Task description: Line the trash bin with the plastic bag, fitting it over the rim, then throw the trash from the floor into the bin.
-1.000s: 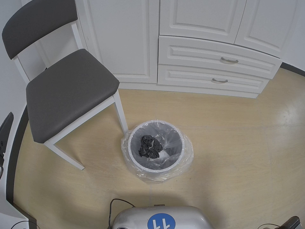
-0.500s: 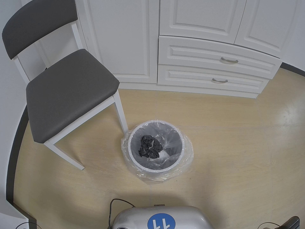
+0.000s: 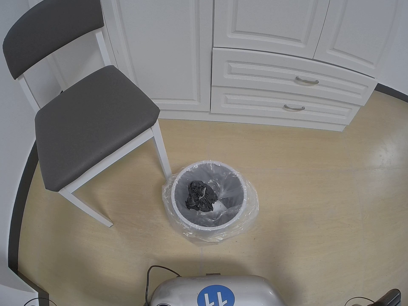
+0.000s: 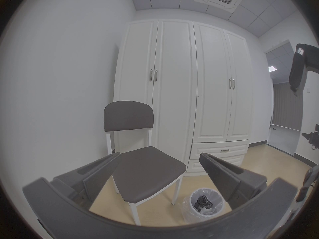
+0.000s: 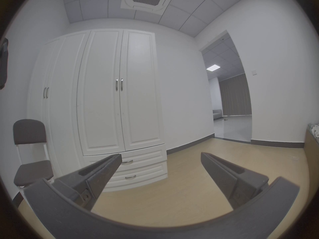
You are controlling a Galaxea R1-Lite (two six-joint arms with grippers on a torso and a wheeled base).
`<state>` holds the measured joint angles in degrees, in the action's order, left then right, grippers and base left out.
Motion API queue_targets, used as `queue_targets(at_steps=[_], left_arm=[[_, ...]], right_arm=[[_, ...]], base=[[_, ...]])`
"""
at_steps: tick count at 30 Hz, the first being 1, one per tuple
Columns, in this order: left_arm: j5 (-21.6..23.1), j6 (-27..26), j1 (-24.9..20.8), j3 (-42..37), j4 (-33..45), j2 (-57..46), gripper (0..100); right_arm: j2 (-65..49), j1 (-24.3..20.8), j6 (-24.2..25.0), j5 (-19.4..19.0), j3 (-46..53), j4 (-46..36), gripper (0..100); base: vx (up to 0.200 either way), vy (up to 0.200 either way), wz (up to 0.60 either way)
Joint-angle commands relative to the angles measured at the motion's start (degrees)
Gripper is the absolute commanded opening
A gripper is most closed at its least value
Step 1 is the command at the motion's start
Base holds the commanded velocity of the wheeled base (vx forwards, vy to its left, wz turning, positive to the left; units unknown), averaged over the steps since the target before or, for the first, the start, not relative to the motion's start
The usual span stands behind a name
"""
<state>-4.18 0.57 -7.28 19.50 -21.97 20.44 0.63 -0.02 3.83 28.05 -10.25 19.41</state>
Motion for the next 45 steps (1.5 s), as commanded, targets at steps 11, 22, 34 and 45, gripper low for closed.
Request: queue_targets(at_steps=[11,22,34,45], left_arm=[[-0.8,-0.3,3.1,0.5,-0.1,-4.0,100],[-0.6,-2.0,2.6,-1.8,5.9,-11.2,100],[-1.0,-2.2,4.8,-7.7,9.0,-15.6,100],[-0.7,-2.7,6.8,-16.7,9.0,-19.0,100]], right_arm=[[-0.6,0.0,0.4,6.8,1.0,3.1,100],[-0.6,0.0,0.7,4.9,4.0,3.0,100],[-0.6,0.0,0.0,-2.9,7.4,2.7,100],[-0.6,0.0,0.0,-5.3,10.3,2.0,100]], base=[[0.0,0.0,0.0],[0.0,0.0,0.0],[0.0,0.0,0.0],[0.0,0.0,0.0]])
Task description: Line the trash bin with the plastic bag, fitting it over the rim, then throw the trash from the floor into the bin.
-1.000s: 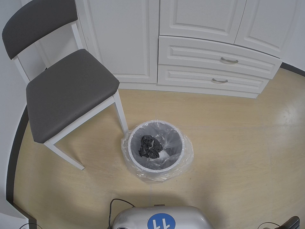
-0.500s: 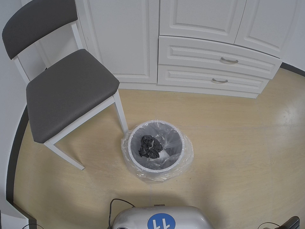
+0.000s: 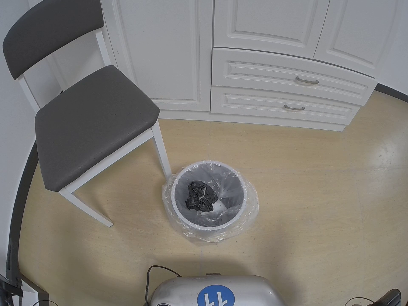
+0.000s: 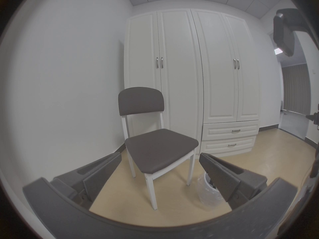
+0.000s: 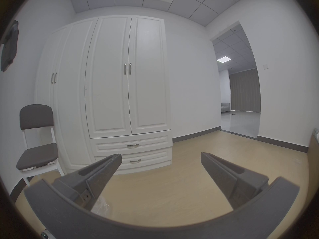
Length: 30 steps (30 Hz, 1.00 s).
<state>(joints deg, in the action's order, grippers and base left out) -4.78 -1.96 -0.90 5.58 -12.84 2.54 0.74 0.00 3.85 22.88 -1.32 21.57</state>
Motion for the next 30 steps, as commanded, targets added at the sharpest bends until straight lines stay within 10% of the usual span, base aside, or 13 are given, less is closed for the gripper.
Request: queue_targets(at_steps=[1,30], left_arm=[[-0.1,-1.8,0.5,-4.7,-0.3,-1.3,100],[0.6,1.4,0.9,-5.6,10.3,-2.5,100]], right_arm=[[-0.7,0.0,0.0,-0.5,1.3,-0.5,100],[-0.7,0.1,0.4,-1.7,1.2,-17.8,100]], base=[[0.0,0.0,0.0],[0.0,0.0,0.0]])
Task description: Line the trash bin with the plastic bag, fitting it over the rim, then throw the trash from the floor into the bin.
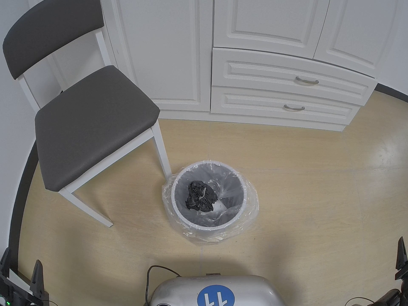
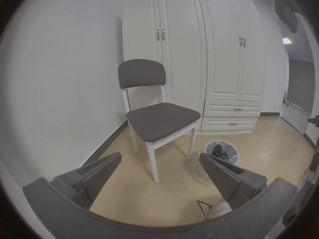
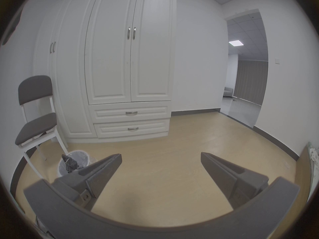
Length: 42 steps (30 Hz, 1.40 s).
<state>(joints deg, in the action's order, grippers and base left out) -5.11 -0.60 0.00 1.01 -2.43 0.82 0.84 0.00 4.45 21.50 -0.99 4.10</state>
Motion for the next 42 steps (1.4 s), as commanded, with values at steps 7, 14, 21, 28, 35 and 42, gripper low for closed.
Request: queue_targets(at_steps=[7,14,21,28,35,42], left_arm=[[6.6,-1.1,-0.1,-0.4,4.1,-0.8,100],[6.5,-0.9,-0.1,-0.8,2.8,-0.7,100],[6.5,-0.8,-0.1,-0.8,2.8,-0.8,100],[6.4,-0.5,-0.1,-0.8,2.8,-0.7,100],[6.5,-0.5,-0.1,-0.8,2.8,-0.8,100],[6.5,-0.9,-0.1,-0.7,2.9,-0.8,100]], right_arm=[[-0.8,0.1,-3.3,-5.1,0.9,-0.4,100],[-0.8,0.1,-3.5,-15.3,0.7,-1.1,100],[-0.8,0.0,-6.4,-21.4,0.7,-1.1,100],[-0.8,-0.1,-9.5,-19.8,1.0,-1.0,100],[-0.8,0.1,-6.0,-22.2,0.7,-5.1,100],[-0.8,-0.1,-5.0,-21.9,0.9,-4.3,100]], base=[[0.0,0.0,0.0],[0.0,0.0,0.0],[0.0,0.0,0.0],[0.0,0.0,0.0],[0.0,0.0,0.0],[0.0,0.0,0.0]])
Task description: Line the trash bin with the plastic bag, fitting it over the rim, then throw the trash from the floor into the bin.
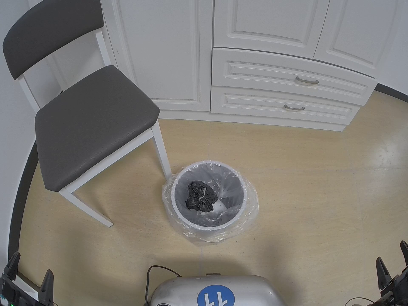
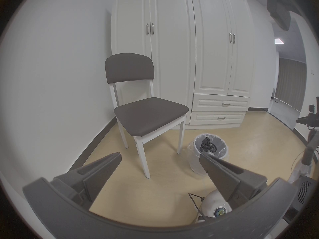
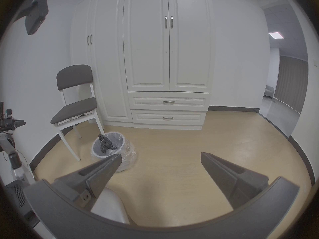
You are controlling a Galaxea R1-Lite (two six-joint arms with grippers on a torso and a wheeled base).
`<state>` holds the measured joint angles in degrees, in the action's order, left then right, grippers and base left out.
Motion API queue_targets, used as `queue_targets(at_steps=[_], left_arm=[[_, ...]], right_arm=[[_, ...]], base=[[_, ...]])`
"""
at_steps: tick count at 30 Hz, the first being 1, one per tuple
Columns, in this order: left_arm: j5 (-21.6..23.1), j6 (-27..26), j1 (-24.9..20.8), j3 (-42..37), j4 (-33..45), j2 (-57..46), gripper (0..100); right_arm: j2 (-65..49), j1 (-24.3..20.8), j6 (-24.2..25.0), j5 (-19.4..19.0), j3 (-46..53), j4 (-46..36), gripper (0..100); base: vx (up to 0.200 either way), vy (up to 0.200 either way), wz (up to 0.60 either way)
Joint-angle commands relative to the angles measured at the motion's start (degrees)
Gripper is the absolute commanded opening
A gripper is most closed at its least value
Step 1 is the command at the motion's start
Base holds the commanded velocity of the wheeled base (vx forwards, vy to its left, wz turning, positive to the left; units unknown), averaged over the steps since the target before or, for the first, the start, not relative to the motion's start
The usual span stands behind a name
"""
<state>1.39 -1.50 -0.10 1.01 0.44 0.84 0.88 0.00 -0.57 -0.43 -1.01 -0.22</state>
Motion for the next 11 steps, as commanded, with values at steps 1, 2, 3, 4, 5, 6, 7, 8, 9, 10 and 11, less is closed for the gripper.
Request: queue_targets(at_steps=[1,2,3,4,5,6,7,8,9,10,11], left_arm=[[0.0,0.4,0.1,-0.7,0.1,-0.8,100],[0.0,0.4,0.1,-0.8,-0.1,-0.8,100],[0.1,0.5,0.1,-0.7,0.0,-0.8,100],[0.0,0.5,0.1,-0.7,-0.1,-0.8,100],[0.0,0.5,0.0,-0.7,-0.1,-0.8,100],[0.0,0.4,0.0,-0.8,-0.2,-0.8,100],[0.0,0.3,0.0,-0.8,-0.2,-0.8,100],[0.0,0.3,0.0,-0.8,-0.2,-0.8,100],[0.0,0.4,0.1,-0.9,-0.2,-0.8,100],[0.0,0.4,0.1,-0.9,-0.2,-0.8,100],[0.0,0.4,0.1,-0.9,-0.2,-0.8,100]], right_arm=[[-0.9,0.0,-0.5,-0.1,0.9,-0.1,100],[-0.9,0.0,-0.5,-0.2,0.9,0.0,100],[-0.9,0.0,-0.5,-0.2,1.0,0.0,100],[-0.9,0.0,-0.4,-0.2,0.9,0.0,100],[-0.9,-0.1,-0.3,-0.1,0.9,0.0,100],[-0.9,0.0,-0.2,-0.1,0.9,0.0,100],[-0.9,0.0,-0.2,-0.1,0.9,0.0,100],[-0.9,-0.1,-0.2,-0.1,0.9,0.0,100],[-0.9,0.0,-0.1,-0.1,0.9,0.0,100],[-0.9,-0.1,-0.1,-0.1,0.9,0.0,100],[-0.9,-0.1,-0.1,0.0,0.9,0.0,100]], base=[[0.0,0.0,0.0],[0.0,0.0,0.0],[0.0,0.0,0.0],[0.0,0.0,0.0],[0.0,0.0,0.0],[0.0,0.0,0.0],[0.0,0.0,0.0],[0.0,0.0,0.0],[0.0,0.0,0.0],[0.0,0.0,0.0],[0.0,0.0,0.0]])
